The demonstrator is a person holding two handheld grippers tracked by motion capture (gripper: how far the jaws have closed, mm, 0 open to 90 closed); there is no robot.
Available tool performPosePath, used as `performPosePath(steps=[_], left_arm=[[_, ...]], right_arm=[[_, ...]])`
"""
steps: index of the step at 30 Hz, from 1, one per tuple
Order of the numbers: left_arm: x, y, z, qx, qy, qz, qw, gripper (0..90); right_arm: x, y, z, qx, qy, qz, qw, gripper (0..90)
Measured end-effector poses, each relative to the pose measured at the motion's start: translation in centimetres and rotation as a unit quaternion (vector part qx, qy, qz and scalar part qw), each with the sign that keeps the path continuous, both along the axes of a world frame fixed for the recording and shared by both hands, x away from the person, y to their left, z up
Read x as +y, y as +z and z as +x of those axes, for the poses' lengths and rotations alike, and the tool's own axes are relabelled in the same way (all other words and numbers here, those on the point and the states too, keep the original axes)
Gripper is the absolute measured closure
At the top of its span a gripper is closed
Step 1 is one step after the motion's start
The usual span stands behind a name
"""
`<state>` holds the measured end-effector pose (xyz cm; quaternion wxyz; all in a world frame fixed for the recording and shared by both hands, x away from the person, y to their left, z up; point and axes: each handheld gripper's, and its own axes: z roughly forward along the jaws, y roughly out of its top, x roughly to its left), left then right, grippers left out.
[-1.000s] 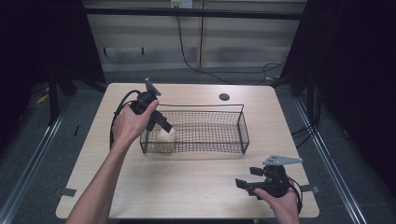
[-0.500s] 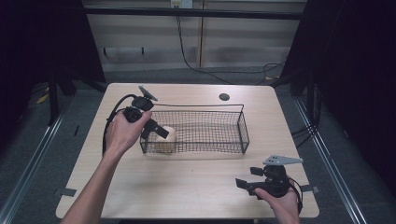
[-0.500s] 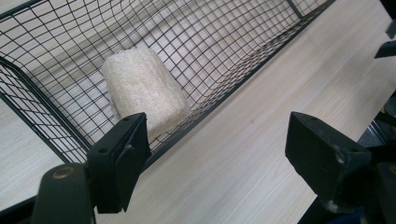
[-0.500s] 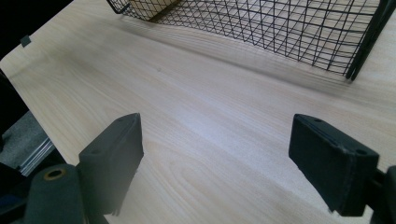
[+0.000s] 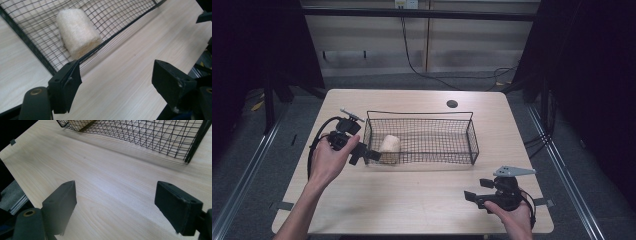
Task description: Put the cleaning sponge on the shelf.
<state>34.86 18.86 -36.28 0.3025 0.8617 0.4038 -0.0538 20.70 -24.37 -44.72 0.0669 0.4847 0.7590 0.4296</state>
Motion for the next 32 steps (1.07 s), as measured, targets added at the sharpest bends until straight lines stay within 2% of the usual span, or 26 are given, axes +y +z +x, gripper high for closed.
performPosePath(steps=[1,3,6,9,12,15,17,19,20,21,22,23,26,29,32], left_arm=[[0.2,-0.2,-0.3,-0.005,0.006,0.0,1.0,23.2],[0.8,-0.7,-0.9,0.005,0.012,-0.015,0.9998,23.2],[1.8,-1.2,-2.2,-0.007,0.027,-0.021,0.9994,23.2],[2.7,-1.8,-3.0,-0.005,0.035,-0.038,0.9986,23.1],[3.4,-2.3,-3.8,-0.019,0.05,-0.041,0.9977,22.7],[4.0,-2.9,-4.8,-0.024,0.045,-0.047,0.9976,20.8],[4.5,-3.3,-5.5,-0.025,0.044,-0.061,0.9968,20.8],[4.8,-3.9,-6.6,-0.046,0.064,-0.058,0.9952,20.5],[5.0,-4.4,-7.1,-0.042,0.061,-0.068,0.9949,20.5],[5.2,-4.8,-7.5,-0.04,0.052,-0.063,0.9958,20.5],[5.3,-5.3,-7.8,-0.043,0.052,-0.049,0.9965,20.5],[5.5,-5.6,-8.1,-0.04,0.05,-0.046,0.9969,20.5],[6.1,-6.6,-8.8,-0.041,0.056,-0.05,0.9963,20.5],[6.5,-7.4,-9.5,-0.054,0.06,-0.042,0.9959,20.5],[6.9,-8.3,-10.2,-0.044,0.052,-0.047,0.9966,20.5]], right_arm=[[0.0,0.0,0.0,0.0,0.001,0.0,1.0,17.8],[0.0,0.0,0.0,0.001,0.001,-0.001,1.0,17.8],[0.0,0.0,0.0,0.0,0.0,0.0,1.0,17.8],[0.0,0.0,0.1,0.003,-0.003,0.0,1.0,17.8],[0.0,0.0,0.1,0.001,-0.002,0.0,1.0,17.8],[0.0,-0.1,0.1,0.002,-0.002,0.0,1.0,17.8],[-0.1,-0.1,0.2,0.002,-0.003,-0.001,1.0,17.8],[0.0,0.0,0.1,0.003,-0.006,0.0,1.0,17.8],[-0.1,0.0,0.1,0.003,-0.005,0.0,1.0,17.8],[-0.1,0.0,0.1,0.002,-0.005,0.0,1.0,17.8],[-0.1,-0.1,0.1,0.004,-0.005,-0.001,1.0,17.8],[-0.1,-0.1,0.1,0.003,-0.006,-0.001,1.0,17.8],[0.0,0.0,0.1,0.002,-0.004,0.0,1.0,17.8],[0.0,0.0,0.1,0.003,-0.005,-0.001,1.0,17.8],[0.0,-0.1,0.2,0.002,-0.004,-0.002,1.0,17.7]])
